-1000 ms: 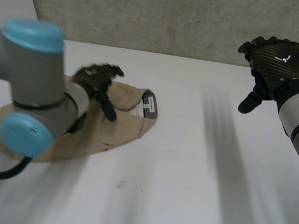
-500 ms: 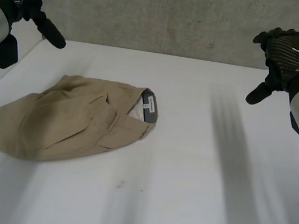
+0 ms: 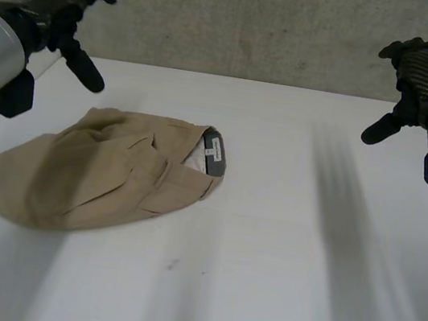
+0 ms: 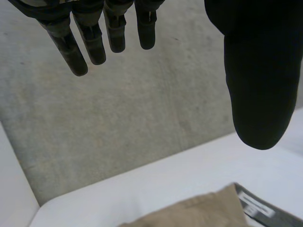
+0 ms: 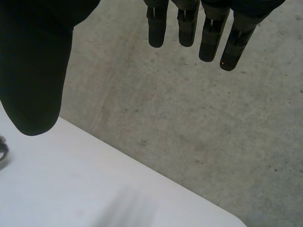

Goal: Fold the shorts.

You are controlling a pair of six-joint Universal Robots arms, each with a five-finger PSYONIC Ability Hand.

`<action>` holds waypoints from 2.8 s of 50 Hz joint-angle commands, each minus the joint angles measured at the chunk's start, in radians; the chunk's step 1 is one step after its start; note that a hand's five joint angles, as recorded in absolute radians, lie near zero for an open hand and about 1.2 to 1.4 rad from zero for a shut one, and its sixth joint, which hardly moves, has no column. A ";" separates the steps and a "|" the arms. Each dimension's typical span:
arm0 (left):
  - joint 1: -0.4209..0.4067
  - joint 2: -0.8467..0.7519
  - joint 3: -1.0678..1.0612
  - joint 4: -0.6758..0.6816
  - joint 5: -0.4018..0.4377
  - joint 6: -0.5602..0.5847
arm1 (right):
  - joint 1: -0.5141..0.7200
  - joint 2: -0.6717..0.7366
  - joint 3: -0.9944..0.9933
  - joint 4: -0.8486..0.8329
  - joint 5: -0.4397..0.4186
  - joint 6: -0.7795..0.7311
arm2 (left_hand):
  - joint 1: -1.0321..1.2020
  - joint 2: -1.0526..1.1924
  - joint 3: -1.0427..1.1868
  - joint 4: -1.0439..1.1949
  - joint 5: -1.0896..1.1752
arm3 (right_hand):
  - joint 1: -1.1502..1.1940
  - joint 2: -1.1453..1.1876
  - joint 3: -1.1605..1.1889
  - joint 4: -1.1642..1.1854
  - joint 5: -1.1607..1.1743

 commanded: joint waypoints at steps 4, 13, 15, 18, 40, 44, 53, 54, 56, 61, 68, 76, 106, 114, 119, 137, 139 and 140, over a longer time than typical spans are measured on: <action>-0.083 0.006 -0.012 -0.040 -0.002 0.109 | -0.022 -0.017 0.013 0.002 -0.010 0.030 | -0.030 -0.019 -0.039 -0.024 -0.024 | -0.031 -0.051 -0.040 -0.062 -0.071; -0.062 0.060 -0.003 -0.006 -0.002 0.109 | 0.008 -0.003 0.035 -0.002 -0.188 -0.078 | -0.039 -0.027 -0.048 -0.033 -0.033 | -0.031 -0.051 -0.040 -0.062 -0.071; -0.046 0.071 -0.006 0.026 -0.002 0.109 | 0.059 0.029 0.029 -0.012 -0.252 -0.118 | -0.036 -0.025 -0.045 -0.030 -0.030 | -0.031 -0.051 -0.040 -0.062 -0.071; -0.025 0.083 -0.011 0.060 -0.003 0.109 | 0.170 0.119 -0.016 -0.061 -0.323 -0.157 | -0.036 -0.025 -0.045 -0.030 -0.030 | -0.031 -0.051 -0.040 -0.062 -0.071; 0.185 0.078 0.002 0.154 0.027 0.109 | 0.497 0.712 -0.418 -0.271 -0.429 -0.296 | -0.036 -0.025 -0.045 -0.030 -0.030 | 0.096 0.076 0.088 0.066 0.057; 0.184 0.078 0.000 0.154 0.027 0.109 | 0.502 0.791 -0.482 -0.271 -0.408 -0.379 | -0.036 -0.025 -0.045 -0.030 -0.030 | 0.202 0.182 0.193 0.171 0.162; 0.182 0.075 -0.006 0.154 0.029 0.109 | 0.502 0.822 -0.521 -0.285 -0.326 -0.439 | -0.039 -0.027 -0.048 -0.033 -0.033 | 1.191 1.170 1.182 1.160 1.151; 0.182 0.074 -0.008 0.154 0.029 0.109 | 0.501 0.807 -0.521 -0.288 -0.297 -0.440 | -0.039 -0.027 -0.048 -0.033 -0.033 | 1.191 1.170 1.182 1.160 1.151; 0.182 0.068 -0.009 0.154 0.029 0.109 | 0.501 0.781 -0.521 -0.286 -0.256 -0.440 | -0.039 -0.027 -0.048 -0.033 -0.033 | 1.191 1.170 1.182 1.160 1.151; 0.161 0.066 -0.024 0.148 0.027 0.106 | 0.487 0.677 -0.485 -0.274 -0.030 -0.442 | -0.019 -0.007 -0.028 -0.012 -0.013 | 1.191 1.170 1.182 1.160 1.151; 0.077 0.065 -0.145 0.112 0.066 0.098 | 0.384 0.508 -0.311 -0.223 0.039 -0.437 | 0.017 0.028 0.008 0.023 0.023 | 1.191 1.170 1.182 1.160 1.151; -0.049 0.072 -0.443 0.062 0.061 -0.009 | 0.301 0.354 -0.122 -0.125 0.045 -0.365 | 0.116 0.128 0.108 0.123 0.123 | 1.191 1.170 1.182 1.160 1.151; -0.221 0.008 -0.762 0.266 -0.146 -0.176 | 0.283 0.256 -0.010 -0.032 0.030 -0.186 | 0.202 0.213 0.193 0.208 0.208 | 1.191 1.170 1.182 1.160 1.151; -0.215 -0.098 -0.726 0.385 -0.157 -0.173 | 0.275 0.239 0.018 -0.032 0.031 -0.186 | 0.239 0.251 0.231 0.246 0.246 | 1.191 1.170 1.182 1.160 1.151; -0.217 -0.155 -0.695 0.430 -0.158 -0.173 | 0.274 0.200 0.056 -0.032 0.028 -0.187 | 0.582 0.594 0.574 0.589 0.589 | 1.191 1.170 1.182 1.160 1.151; -0.210 0.009 -0.601 0.249 -0.045 0.032 | 0.194 0.068 0.141 0.229 0.004 -0.511 | 1.164 1.176 1.155 1.171 1.170 | 1.191 1.170 1.182 1.160 1.151; -0.192 0.051 -0.568 0.185 0.013 0.060 | 0.185 0.038 0.131 0.330 -0.007 -0.569 | 1.164 1.176 1.155 1.171 1.170 | 1.191 1.170 1.182 1.160 1.151; -0.184 0.058 -0.554 0.166 0.033 0.065 | 0.183 0.031 0.128 0.362 -0.015 -0.578 | 1.164 1.176 1.155 1.171 1.170 | 1.191 1.170 1.182 1.160 1.151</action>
